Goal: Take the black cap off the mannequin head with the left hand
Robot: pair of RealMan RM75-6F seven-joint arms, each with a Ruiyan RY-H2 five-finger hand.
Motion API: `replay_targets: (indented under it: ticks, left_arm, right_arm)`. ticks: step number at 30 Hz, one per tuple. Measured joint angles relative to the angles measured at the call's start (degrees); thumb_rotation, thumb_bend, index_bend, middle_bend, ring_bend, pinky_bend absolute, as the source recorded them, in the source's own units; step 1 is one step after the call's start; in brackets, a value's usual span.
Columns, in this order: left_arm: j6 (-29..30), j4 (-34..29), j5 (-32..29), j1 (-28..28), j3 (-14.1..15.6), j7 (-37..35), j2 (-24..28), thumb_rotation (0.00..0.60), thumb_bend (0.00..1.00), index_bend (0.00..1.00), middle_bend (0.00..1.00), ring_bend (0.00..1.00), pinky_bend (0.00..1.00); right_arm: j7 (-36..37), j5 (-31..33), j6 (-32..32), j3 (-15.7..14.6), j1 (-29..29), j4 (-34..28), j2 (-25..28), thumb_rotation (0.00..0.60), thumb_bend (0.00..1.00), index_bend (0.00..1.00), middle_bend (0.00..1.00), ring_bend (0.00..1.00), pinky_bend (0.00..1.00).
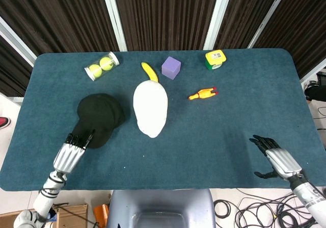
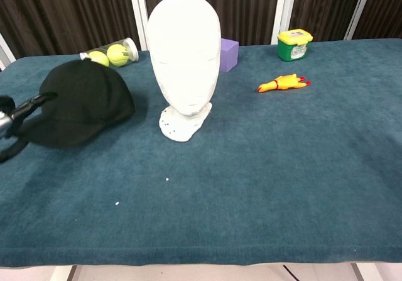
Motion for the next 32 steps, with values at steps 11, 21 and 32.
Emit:
replay_targets:
  ticks: [11,21,32]
  left_arm:
    - [-4.3,-12.0,-0.2,7.3,3.9,-5.8,4.4,0.6,0.19,0.0,0.0,0.0,0.15]
    - [-6.2,-42.5,-0.3,10.0,6.3,-5.8,22.1,0.6,0.26,0.0,0.0,0.0,0.07]
    - [1.5,-69.2,-0.2,15.2,5.5,-5.8,39.2,0.6,0.27,0.0,0.0,0.0,0.02]
  right_arm:
    - [-1.0,-0.5,1.3,-0.2,-0.8,-0.6,0.6,0.6,0.12,0.0,0.0,0.0,0.0]
    - [-4.8,0.1,4.0,-0.1,-2.6,-2.0,1.2,0.6,0.12,0.0,0.0,0.0,0.0]
    - [-16.7,2.9,16.1,1.5,-9.8,-2.6,-2.6,0.6,0.12,0.0,0.0,0.0,0.0]
